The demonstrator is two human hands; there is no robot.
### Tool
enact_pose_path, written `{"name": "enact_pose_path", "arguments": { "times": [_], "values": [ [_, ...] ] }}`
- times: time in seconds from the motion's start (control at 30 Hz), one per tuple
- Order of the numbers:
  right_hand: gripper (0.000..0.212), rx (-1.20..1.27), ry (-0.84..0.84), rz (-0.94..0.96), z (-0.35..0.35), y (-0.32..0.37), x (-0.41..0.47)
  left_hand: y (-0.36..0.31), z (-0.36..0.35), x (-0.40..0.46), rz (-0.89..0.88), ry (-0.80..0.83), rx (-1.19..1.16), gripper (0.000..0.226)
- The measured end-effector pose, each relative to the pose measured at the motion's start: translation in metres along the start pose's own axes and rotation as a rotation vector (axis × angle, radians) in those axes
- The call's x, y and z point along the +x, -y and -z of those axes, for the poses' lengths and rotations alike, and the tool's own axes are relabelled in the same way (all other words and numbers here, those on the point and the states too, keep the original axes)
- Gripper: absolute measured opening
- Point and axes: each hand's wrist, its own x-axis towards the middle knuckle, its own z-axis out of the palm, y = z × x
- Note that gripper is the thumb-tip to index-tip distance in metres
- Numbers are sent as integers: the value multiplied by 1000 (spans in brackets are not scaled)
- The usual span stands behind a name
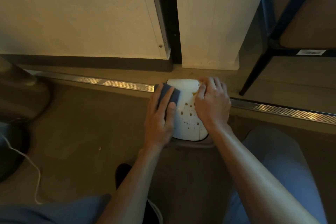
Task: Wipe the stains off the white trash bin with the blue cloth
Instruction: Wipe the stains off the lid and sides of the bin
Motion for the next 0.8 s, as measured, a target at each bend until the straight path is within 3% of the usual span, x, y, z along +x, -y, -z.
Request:
{"name": "enact_pose_path", "arguments": {
  "times": [0.13,0.2,0.27,0.37,0.47,0.53,0.63,0.8],
  "values": [
    [32,-4,5,-1,1,2,-1,-8,4,38,265,-35,-169,30],
    [32,-8,2,-5,1,3,-1,-18,5,65,335,-24,-131,30],
    [32,-13,-5,-11,1,3,0,-26,2,75,248,1,23,33],
    [31,-15,-2,-11,0,2,0,-27,-4,49,-16,-9,202,40],
    [30,-24,-6,-12,0,2,0,-9,-6,7,-128,-47,184,45],
    [30,-31,0,-7,0,1,0,1,-3,-4,-100,-48,76,44],
    [30,-25,9,8,0,1,0,-3,0,17,89,-41,-29,39],
    [34,-35,4,7,0,3,0,-27,4,88,213,82,70,33]
  ]
}}
